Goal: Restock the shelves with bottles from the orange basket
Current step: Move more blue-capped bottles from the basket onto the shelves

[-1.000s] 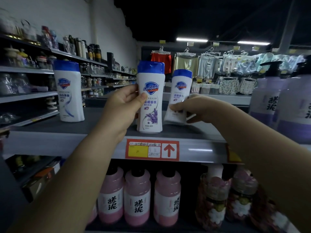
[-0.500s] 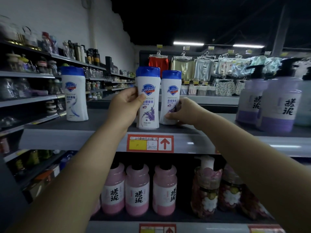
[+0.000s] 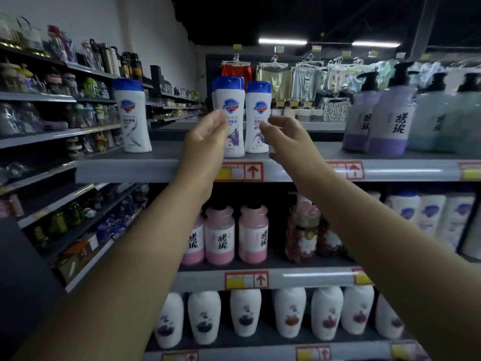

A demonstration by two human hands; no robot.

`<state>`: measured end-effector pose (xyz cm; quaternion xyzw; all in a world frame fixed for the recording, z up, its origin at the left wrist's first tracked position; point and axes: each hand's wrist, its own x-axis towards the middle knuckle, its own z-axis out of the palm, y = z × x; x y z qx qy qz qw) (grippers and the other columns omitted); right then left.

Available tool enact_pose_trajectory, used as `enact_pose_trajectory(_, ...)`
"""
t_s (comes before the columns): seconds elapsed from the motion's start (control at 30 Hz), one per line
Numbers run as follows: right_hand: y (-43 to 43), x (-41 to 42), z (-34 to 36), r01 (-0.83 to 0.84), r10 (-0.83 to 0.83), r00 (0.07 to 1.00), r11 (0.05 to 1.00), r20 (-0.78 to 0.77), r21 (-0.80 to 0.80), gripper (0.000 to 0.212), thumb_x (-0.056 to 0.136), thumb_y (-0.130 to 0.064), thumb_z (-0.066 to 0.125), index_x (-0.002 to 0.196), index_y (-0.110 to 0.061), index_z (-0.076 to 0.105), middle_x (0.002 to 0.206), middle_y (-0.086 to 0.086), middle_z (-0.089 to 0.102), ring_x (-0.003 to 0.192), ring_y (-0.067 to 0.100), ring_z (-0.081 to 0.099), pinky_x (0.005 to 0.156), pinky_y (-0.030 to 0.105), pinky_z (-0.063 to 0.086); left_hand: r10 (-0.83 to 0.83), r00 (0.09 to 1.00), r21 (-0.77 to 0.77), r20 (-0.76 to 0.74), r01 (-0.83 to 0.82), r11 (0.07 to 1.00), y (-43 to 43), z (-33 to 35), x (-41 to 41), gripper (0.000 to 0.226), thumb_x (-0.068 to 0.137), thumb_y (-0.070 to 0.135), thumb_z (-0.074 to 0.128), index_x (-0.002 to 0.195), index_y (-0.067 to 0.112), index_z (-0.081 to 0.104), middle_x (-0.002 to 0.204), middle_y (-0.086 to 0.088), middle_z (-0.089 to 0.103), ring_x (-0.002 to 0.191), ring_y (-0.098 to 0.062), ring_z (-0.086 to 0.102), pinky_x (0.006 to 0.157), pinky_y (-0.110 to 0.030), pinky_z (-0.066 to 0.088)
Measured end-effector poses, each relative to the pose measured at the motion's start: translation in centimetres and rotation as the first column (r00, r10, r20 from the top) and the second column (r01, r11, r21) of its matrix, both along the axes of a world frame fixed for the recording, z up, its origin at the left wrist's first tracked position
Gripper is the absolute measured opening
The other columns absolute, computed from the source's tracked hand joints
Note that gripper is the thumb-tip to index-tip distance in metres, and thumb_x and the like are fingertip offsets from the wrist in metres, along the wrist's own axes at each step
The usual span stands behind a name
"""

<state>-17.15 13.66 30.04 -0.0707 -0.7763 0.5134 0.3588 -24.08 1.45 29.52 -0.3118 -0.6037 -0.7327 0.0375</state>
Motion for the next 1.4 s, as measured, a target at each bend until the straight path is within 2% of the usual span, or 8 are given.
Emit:
enact_pose_trajectory(0.17,-3.0,4.6,-2.7,-0.003,-0.001,0.999,0.997,-0.053,-0.082,0.052,0.088,-0.046,0.053,0.131,-0.017,0.048,0.125,0.001,0.059,0.112,0.011,0.056,0.098,0.036,0.046,-0.125,0.99,0.052,0.065,0.121,0.991,-2.7,-2.0,4.6,0.036,0.099,0.029,0.048,0.134,0.027,0.051,0.12,0.014,0.06,0.1,0.009,0.056,0.075,-0.011,0.041)
enact_pose_trajectory(0.37,-5.5,9.2,-6.0,-0.011,0.006,0.999,0.988,-0.034,-0.153,0.042,0.089,-0.045,0.05,0.125,-0.023,0.051,0.124,-0.003,0.06,0.113,0.008,0.056,0.099,0.033,0.045,-0.232,0.967,0.042,0.105,0.229,0.973,-4.2,-5.0,9.1,0.038,0.098,0.033,0.048,0.136,0.028,0.05,0.139,0.009,0.053,0.125,-0.003,0.048,0.093,-0.021,0.036)
enact_pose_trajectory(0.47,-5.8,11.3,-7.2,-0.003,-0.004,0.999,0.984,-0.04,-0.177,0.039,0.092,-0.04,0.05,0.125,-0.019,0.052,0.123,-0.003,0.061,0.111,0.005,0.057,0.093,0.025,0.045,-0.264,0.955,0.051,0.133,0.259,0.965,-4.1,-6.1,11.1,0.038,0.1,0.031,0.044,0.137,0.026,0.048,0.14,0.008,0.052,0.125,-0.002,0.048,0.095,-0.023,0.036)
enact_pose_trajectory(0.67,-4.5,14.1,-8.8,0.02,-0.026,0.999,0.976,-0.028,-0.217,0.043,0.081,-0.046,0.05,0.118,-0.024,0.052,0.122,-0.002,0.061,0.113,0.009,0.058,0.103,0.034,0.044,-0.291,0.941,0.041,0.173,0.288,0.957,-2.5,-7.7,14.1,0.041,0.101,0.03,0.041,0.141,0.022,0.043,0.141,0.009,0.05,0.119,0.001,0.048,0.097,-0.02,0.037)
enact_pose_trajectory(0.83,-1.4,16.2,-11.3,-0.008,0.016,0.999,0.972,0.032,-0.234,0.034,0.097,-0.034,0.047,0.129,-0.021,0.049,0.123,-0.002,0.06,0.108,0.006,0.058,0.08,0.023,0.049,-0.309,0.925,0.04,0.223,0.308,0.951,1.0,-9.9,16.1,0.042,0.103,0.032,0.034,0.144,0.023,0.039,0.146,0.008,0.045,0.134,-0.005,0.04,0.107,-0.025,0.03)
enact_pose_trajectory(1.1,7.7,20.9,-18.7,0.046,0.015,0.984,0.938,0.175,-0.343,0.038,0.097,-0.036,0.047,0.131,-0.021,0.048,0.126,-0.004,0.058,0.117,0.008,0.054,0.093,0.029,0.047,-0.288,0.876,-0.014,0.387,0.318,0.948,10.4,-17.2,20.1,0.046,0.102,0.035,0.032,0.146,0.022,0.036,0.148,0.009,0.043,0.134,-0.004,0.039,0.107,-0.025,0.029)
enact_pose_trajectory(1.27,12.9,24.0,-24.7,0.05,0.072,0.957,0.913,0.28,-0.404,0.035,0.098,-0.036,0.045,0.131,-0.024,0.047,0.126,-0.007,0.058,0.112,0.003,0.056,0.08,0.017,0.047,-0.245,0.825,-0.05,0.508,0.313,0.949,16.0,-22.6,23.1,0.044,0.102,0.035,0.031,0.143,0.022,0.039,0.147,0.009,0.043,0.132,-0.002,0.04,0.104,-0.024,0.03)
enact_pose_trajectory(1.4,15.8,25.6,-30.7,0.106,0.086,0.926,0.875,0.368,-0.472,0.038,0.098,-0.038,0.045,0.133,-0.024,0.047,0.129,-0.007,0.056,0.118,0.008,0.053,0.089,0.027,0.046,-0.243,0.771,-0.071,0.589,0.348,0.935,19.0,-28.2,24.7,0.038,0.097,0.04,0.041,0.132,0.029,0.046,0.138,0.012,0.05,0.125,0.001,0.043,0.103,-0.022,0.033)
